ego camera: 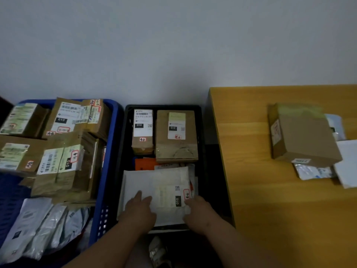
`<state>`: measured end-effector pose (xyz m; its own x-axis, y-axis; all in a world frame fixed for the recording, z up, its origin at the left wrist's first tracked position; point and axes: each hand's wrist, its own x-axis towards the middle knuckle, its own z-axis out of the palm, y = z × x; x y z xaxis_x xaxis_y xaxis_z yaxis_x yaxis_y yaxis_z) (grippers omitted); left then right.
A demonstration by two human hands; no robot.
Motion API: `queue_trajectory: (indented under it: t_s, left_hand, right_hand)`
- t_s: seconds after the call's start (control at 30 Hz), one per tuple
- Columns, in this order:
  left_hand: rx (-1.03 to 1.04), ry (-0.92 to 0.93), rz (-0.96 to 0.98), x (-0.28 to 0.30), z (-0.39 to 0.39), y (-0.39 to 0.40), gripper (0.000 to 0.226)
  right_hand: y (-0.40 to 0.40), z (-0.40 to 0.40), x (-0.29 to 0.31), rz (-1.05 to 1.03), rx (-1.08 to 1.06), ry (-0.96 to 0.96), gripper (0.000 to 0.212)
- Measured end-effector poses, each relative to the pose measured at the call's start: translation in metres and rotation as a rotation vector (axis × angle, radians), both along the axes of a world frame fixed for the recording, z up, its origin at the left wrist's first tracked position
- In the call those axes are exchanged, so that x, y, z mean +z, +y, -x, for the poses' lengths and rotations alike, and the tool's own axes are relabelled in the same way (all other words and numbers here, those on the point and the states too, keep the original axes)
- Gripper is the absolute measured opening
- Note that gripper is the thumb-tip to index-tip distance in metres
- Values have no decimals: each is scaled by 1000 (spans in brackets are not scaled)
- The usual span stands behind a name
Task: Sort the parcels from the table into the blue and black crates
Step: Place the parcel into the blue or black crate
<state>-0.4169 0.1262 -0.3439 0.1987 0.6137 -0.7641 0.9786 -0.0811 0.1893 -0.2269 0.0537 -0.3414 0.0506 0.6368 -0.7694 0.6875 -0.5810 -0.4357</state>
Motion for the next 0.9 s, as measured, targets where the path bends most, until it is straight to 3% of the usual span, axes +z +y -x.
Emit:
queue_trajectory:
  t_s: [0.2,0.27,0.37,0.47,0.67,0.9]
  left_hand:
    - [-18,-107,-187,48,-75,-20,65]
    - [-3,-145,-235,67,-102,-31,63]
    - [12,-211,-305,89,-144,-48,59]
    - [10,-297,-318,105,-190,-68,58]
    - [-32,-417,-193,125,-271,-103,57]
    - [-166,-387,-155,127,-331,-112,58]
  right_hand:
    - [-1,-45,48,-240,0,-51,13]
    - [-7,-73,69,-341,4,-69,16]
    - [-28,-126,97,-442,-10,-108,36]
    - [-59,-182,112,-467,-75,-164,36]
    - [-122,-276,112,-371,-307,-314,38]
    - [-168,-321,103,-271,-455,-390,38]
